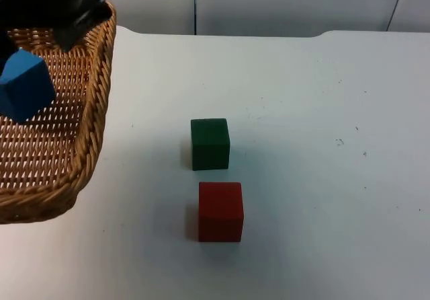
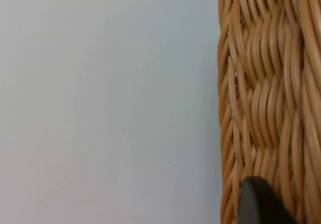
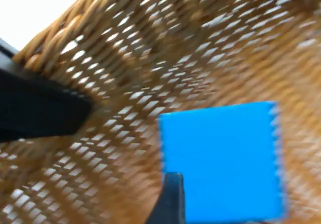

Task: Pick up the basket with the left hand and place the blue cube into the basket with the right hand.

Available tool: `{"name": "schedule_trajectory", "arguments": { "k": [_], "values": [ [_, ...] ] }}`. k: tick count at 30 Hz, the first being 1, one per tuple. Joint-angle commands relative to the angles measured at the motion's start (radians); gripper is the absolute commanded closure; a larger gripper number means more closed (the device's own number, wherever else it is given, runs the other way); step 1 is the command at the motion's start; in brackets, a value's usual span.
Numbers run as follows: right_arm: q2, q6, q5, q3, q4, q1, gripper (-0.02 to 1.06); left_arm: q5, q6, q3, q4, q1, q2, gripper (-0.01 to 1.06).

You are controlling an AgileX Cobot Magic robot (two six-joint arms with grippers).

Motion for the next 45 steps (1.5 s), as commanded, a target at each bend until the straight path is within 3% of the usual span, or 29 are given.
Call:
{"name": "schedule_trajectory", "arguments": {
  "k": [1, 6, 11, 17, 27, 38, 41, 44, 45],
  "values": [
    [-0.047, 0.0, 0.021, 0.001, -0.056, 0.005, 0.29, 0.022, -0.001, 0.003, -0.04, 0.004, -0.009, 1.05],
    [-0.166, 0.0, 0.052, 0.001, -0.193, -0.005, 0.29, 0.022, -0.001, 0.003, -0.04, 0.004, -0.009, 1.05],
    [-0.293, 0.009, 0.084, 0.001, -0.236, -0.045, 0.29, 0.019, 0.001, 0.003, -0.049, 0.004, -0.009, 1.05],
    [-0.446, -0.037, 0.092, 0.001, -0.126, -0.108, 0.3, 0.004, 0.031, 0.003, -0.077, 0.004, -0.009, 1.05],
    [-0.658, -0.148, 0.092, 0.001, -0.009, -0.11, 0.3, -0.038, 0.052, 0.003, -0.1, 0.004, -0.005, 1.05],
    [-0.882, -0.165, 0.092, 0.005, 0.018, -0.11, 0.3, -0.021, 0.179, -0.018, -0.212, 0.004, 0.19, 1.05],
    [-0.936, -0.165, 0.092, 0.055, 0.065, -0.11, 0.3, -0.016, 0.181, -0.035, -0.208, 0.004, 0.223, 1.05],
    [-1.045, -0.199, 0.092, 0.236, 0.123, -0.11, 0.31, -0.018, 0.218, -0.049, -0.233, 0.004, 0.272, 1.05],
    [-1.045, -0.199, 0.092, 0.236, 0.123, -0.11, 0.31, -0.018, 0.218, -0.049, -0.233, 0.004, 0.272, 1.05]
  ]
}}
